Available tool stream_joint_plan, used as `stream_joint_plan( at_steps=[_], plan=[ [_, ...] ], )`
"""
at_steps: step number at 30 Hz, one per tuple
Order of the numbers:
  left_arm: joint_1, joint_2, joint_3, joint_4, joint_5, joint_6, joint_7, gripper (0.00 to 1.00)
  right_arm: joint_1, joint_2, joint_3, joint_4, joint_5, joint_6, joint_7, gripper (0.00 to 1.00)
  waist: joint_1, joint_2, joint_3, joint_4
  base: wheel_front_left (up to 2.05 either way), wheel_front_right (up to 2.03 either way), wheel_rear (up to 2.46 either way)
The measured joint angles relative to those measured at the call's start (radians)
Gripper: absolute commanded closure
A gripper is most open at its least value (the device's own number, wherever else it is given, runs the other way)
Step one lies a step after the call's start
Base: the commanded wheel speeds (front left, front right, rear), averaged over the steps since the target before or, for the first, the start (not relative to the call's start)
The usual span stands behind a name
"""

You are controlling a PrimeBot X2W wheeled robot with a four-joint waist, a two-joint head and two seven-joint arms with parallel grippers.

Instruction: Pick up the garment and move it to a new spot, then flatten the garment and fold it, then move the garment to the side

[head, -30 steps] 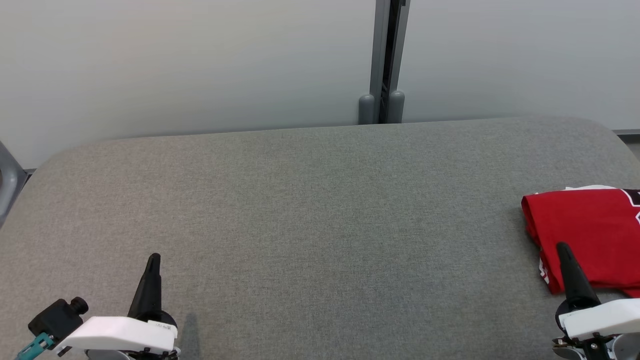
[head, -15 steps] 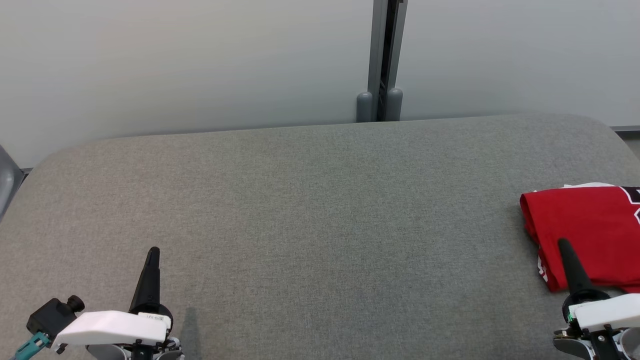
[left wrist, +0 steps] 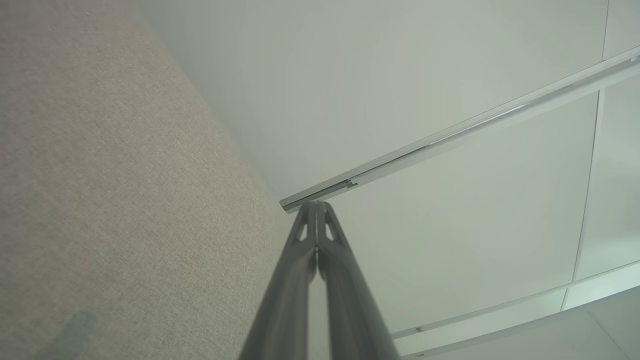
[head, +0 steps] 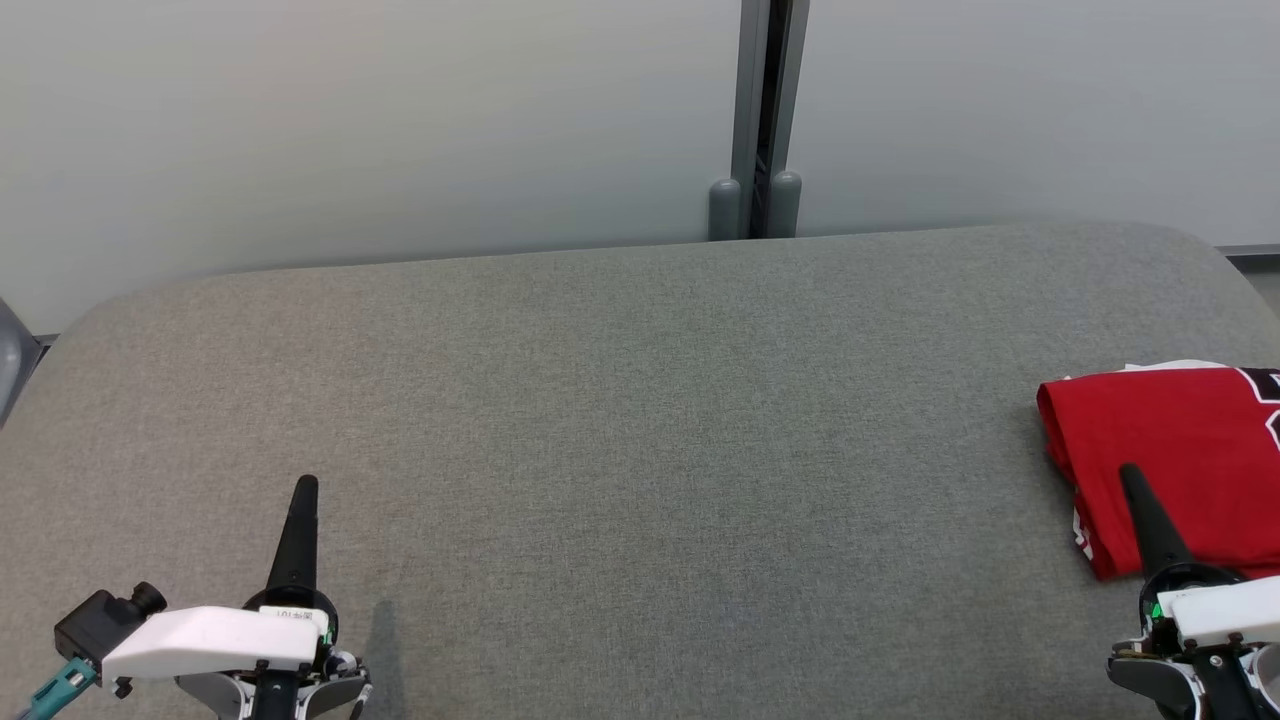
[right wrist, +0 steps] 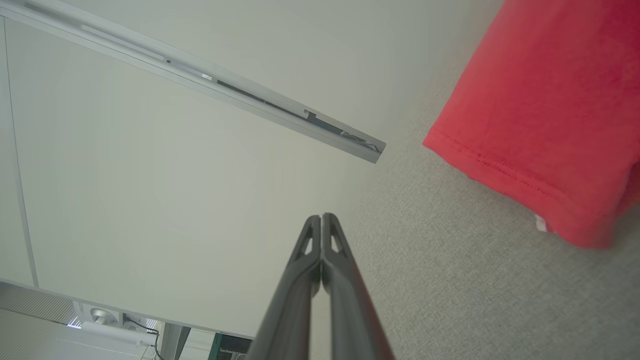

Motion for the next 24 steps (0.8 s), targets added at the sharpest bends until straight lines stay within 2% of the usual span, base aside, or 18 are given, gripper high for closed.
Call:
stream_joint_plan(
  at_steps=[24],
  plan=[
    [-0.035, -0.02, 0.019, 0.02, -0.182, -0.026, 0.026, 1.0, -0.041, -0.002, -0.019, 0.045, 0.205, 0.0, 0.04, 1.0, 0.0001, 0.0, 0.011, -0.009, 0.0, 0.0, 0.0]
  ],
)
